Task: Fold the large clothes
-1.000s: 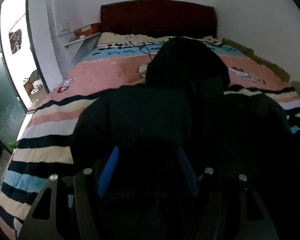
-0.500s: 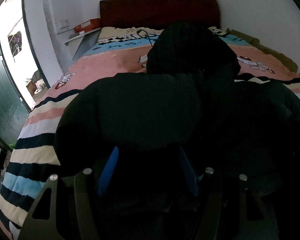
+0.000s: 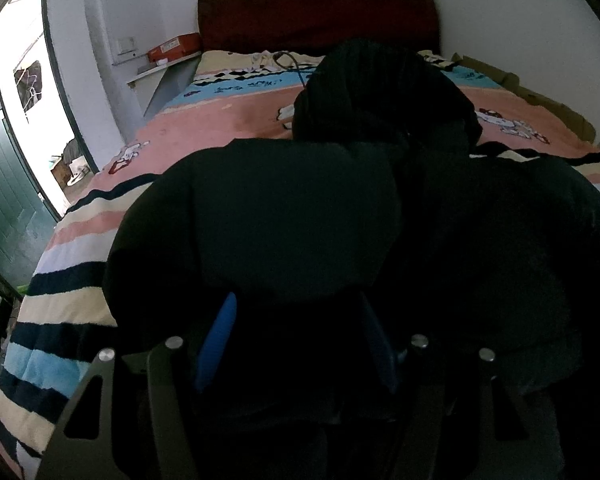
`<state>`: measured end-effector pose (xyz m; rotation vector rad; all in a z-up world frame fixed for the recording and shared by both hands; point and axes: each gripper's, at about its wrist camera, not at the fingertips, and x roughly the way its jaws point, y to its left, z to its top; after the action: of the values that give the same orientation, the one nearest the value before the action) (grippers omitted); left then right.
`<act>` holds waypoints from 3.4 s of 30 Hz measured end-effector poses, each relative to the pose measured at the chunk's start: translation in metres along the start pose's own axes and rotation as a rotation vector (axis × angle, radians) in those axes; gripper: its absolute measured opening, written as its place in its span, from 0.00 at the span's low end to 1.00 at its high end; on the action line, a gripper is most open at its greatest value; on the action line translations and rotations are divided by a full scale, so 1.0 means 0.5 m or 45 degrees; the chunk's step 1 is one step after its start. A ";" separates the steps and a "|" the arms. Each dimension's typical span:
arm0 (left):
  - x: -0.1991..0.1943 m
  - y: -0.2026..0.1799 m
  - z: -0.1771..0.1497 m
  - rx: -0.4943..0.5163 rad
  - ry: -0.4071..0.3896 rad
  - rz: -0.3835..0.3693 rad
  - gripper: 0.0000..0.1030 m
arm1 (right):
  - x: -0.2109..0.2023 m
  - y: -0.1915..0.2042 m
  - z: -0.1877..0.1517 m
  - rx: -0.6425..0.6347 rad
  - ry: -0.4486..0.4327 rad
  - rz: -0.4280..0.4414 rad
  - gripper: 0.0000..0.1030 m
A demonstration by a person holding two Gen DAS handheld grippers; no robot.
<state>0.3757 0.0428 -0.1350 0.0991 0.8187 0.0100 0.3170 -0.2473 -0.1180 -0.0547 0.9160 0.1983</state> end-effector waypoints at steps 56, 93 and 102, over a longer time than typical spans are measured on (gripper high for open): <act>0.454 -0.060 0.573 -0.049 0.103 -0.397 0.33 | 0.436 -0.179 0.562 0.129 -0.090 0.088 0.39; -0.122 0.037 -0.008 0.049 -0.022 -0.624 0.11 | -0.144 0.045 -0.043 -0.332 -0.063 0.329 0.10; -0.071 0.007 -0.009 0.051 -0.017 -0.524 0.12 | -0.061 0.021 -0.043 -0.285 -0.048 0.315 0.10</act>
<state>0.3483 0.0451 -0.1119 -0.0332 0.8140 -0.3949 0.2801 -0.2445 -0.1067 -0.1448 0.8590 0.5298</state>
